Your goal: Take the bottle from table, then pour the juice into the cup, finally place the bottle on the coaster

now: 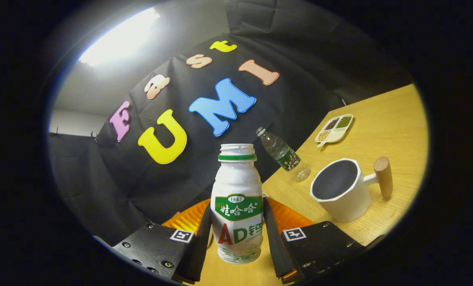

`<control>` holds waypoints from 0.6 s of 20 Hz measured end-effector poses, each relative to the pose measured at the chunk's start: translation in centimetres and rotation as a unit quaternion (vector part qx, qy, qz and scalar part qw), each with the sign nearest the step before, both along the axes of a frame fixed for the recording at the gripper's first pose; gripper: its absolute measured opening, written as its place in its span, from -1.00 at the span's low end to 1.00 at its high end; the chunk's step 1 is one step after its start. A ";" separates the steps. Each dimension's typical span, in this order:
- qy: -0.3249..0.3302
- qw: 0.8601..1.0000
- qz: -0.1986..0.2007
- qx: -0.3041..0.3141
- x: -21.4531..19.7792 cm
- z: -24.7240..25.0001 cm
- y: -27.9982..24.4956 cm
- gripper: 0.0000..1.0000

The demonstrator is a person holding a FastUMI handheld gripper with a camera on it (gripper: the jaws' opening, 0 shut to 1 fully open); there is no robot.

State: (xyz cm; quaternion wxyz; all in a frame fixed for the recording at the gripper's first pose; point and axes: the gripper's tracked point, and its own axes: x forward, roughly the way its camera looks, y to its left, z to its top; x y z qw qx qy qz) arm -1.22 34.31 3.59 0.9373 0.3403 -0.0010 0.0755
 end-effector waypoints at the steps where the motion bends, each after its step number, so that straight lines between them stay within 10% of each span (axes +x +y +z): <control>1: -0.001 0.999 -0.010 -0.031 0.1 0.2 -0.3 0.33; 12: -0.027 0.985 -0.017 -0.172 0.4 1.3 0.9 0.33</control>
